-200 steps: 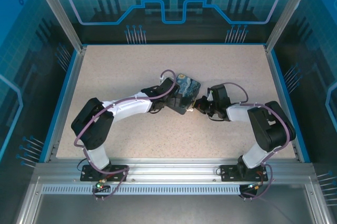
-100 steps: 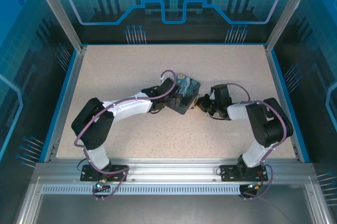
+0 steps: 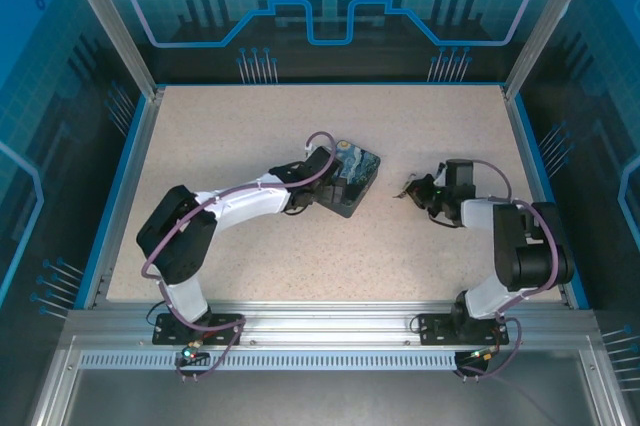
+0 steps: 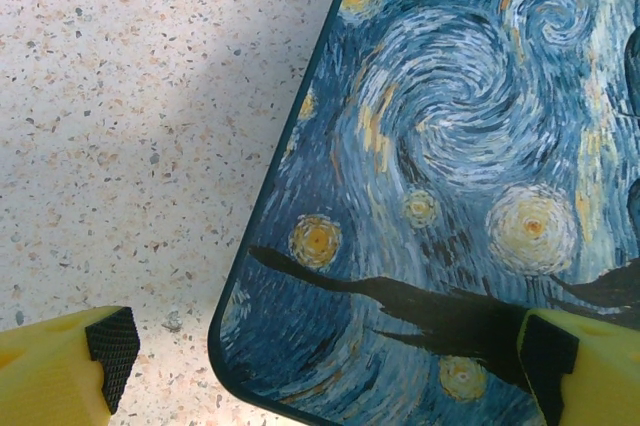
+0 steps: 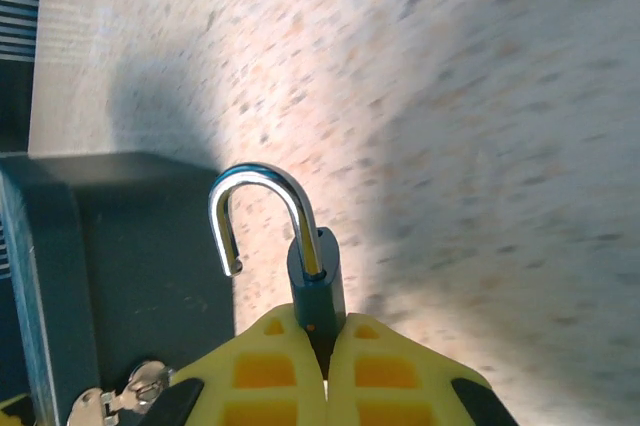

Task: Unlock a padlock with a key

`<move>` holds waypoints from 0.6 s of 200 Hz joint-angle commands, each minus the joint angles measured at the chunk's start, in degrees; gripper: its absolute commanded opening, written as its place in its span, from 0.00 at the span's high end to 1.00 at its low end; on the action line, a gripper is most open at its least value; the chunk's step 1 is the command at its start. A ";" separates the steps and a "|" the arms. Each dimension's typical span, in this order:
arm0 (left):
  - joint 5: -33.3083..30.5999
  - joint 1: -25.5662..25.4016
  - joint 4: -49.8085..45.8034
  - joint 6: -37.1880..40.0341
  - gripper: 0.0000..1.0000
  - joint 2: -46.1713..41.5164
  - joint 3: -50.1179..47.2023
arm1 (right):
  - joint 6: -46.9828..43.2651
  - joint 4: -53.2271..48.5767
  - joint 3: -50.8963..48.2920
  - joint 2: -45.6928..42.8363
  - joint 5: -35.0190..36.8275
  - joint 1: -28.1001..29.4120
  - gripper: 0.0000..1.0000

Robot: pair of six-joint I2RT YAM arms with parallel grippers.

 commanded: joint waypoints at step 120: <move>6.94 3.56 -8.15 1.05 0.01 -14.85 1.76 | -2.00 -20.57 -9.58 -30.56 3.67 -8.62 0.00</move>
